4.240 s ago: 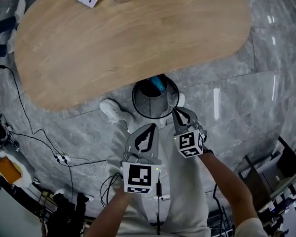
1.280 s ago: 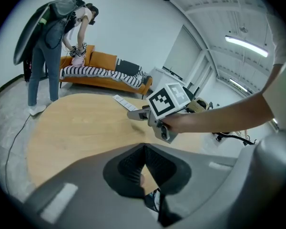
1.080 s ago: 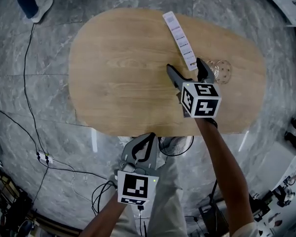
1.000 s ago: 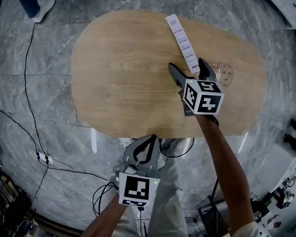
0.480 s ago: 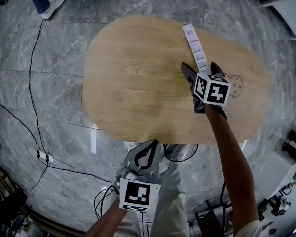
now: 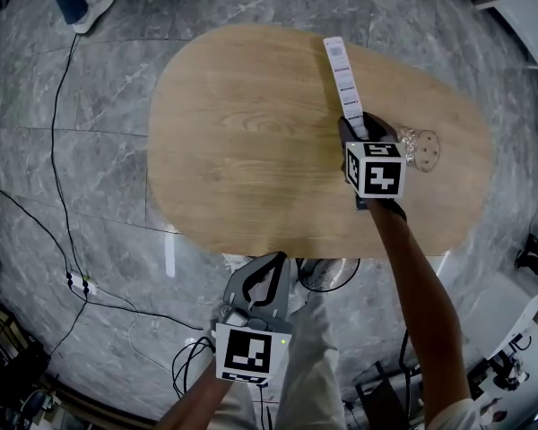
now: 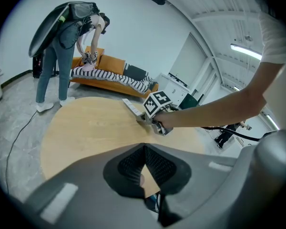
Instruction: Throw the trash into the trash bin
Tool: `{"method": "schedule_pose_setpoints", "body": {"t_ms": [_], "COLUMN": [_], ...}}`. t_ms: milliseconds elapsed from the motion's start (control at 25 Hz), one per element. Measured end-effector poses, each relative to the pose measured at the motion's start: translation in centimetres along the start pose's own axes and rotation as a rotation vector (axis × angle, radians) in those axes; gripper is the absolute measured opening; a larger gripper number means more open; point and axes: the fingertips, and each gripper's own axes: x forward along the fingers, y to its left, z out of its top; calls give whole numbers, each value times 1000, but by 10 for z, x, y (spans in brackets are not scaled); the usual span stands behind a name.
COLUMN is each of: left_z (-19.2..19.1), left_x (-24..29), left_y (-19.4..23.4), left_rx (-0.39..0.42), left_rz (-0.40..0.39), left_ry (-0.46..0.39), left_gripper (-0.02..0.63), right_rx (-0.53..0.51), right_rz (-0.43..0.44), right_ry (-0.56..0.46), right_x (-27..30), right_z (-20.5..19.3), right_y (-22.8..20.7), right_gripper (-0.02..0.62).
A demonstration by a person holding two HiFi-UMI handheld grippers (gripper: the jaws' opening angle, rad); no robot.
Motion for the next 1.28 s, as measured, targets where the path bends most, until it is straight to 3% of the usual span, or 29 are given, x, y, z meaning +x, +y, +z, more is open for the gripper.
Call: {"method": "schedule_pose_setpoints", "body": {"t_ms": [560, 840, 1280], "left_z": [-7, -16, -20], "left_x": [8, 8, 16], "left_y": [-29, -52, -97], "left_rx": [45, 63, 113], "left_rz": [-13, -9, -46], "left_ry": [-5, 5, -2], "left_gripper": [0, 0, 0], "right_rx": [40, 3, -2], "right_rz": [74, 111, 124], "right_ry": [-134, -202, -257], "right_x": [-47, -82, -139], "right_z": [-1, -2, -36], "right_y": [13, 17, 5], "right_gripper": [181, 173, 149]}}
